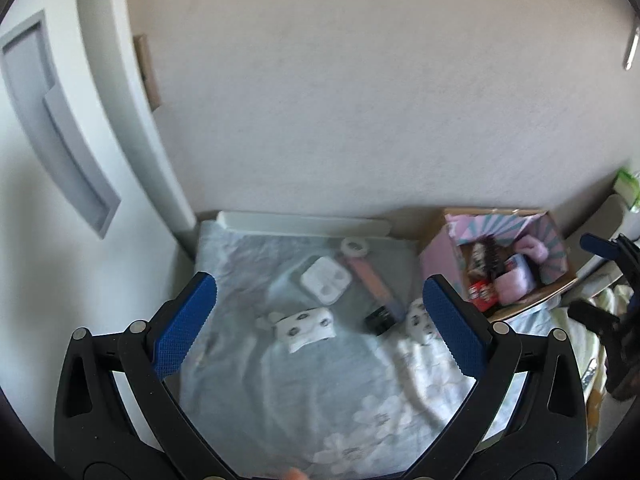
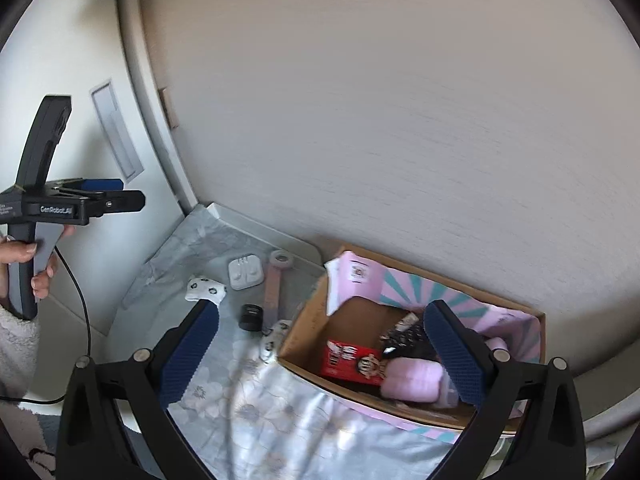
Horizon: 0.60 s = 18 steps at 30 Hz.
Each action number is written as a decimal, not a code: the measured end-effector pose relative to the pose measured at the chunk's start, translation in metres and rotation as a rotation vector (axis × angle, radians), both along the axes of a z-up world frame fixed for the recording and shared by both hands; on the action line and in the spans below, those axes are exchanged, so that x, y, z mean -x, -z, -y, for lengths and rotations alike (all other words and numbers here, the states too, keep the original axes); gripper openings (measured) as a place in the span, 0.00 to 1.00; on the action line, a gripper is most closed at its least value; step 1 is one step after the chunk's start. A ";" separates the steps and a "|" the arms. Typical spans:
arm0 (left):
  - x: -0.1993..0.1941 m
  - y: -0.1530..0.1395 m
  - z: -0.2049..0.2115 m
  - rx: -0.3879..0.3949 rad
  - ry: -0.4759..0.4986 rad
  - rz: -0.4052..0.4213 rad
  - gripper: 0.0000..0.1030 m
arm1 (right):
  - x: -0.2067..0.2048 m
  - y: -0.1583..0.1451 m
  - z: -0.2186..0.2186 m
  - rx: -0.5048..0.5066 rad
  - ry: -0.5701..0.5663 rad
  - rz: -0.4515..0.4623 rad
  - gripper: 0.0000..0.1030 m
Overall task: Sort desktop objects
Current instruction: 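Withdraw both tools from the box toward the remaining items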
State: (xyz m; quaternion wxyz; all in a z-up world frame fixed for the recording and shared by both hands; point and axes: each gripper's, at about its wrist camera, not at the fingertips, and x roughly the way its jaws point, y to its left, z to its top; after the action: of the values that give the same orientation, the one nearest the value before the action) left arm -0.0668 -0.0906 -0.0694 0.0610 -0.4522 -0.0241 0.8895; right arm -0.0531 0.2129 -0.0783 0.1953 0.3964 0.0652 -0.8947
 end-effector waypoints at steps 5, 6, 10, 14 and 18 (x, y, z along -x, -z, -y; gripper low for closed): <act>0.004 0.023 0.007 -0.013 -0.003 0.037 1.00 | -0.003 0.019 0.042 0.050 -0.076 0.023 1.00; 0.005 0.030 0.006 -0.007 -0.006 0.042 1.00 | -0.006 0.024 0.051 0.057 -0.082 0.023 1.00; 0.012 0.067 0.005 -0.016 -0.010 0.082 1.00 | -0.013 0.053 0.084 0.108 -0.067 0.046 0.97; 0.023 0.109 0.005 -0.033 -0.011 0.125 0.99 | -0.014 0.095 0.114 0.061 -0.016 0.071 0.83; 0.030 0.143 0.007 -0.040 -0.018 0.137 0.98 | 0.000 0.139 0.125 0.017 0.045 0.101 0.64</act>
State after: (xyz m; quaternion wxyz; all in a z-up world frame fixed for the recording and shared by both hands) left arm -0.0965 -0.0979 -0.2125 0.0603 -0.5106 -0.0499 0.8562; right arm -0.0530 0.0877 -0.2174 0.1816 0.4406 0.0386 -0.8783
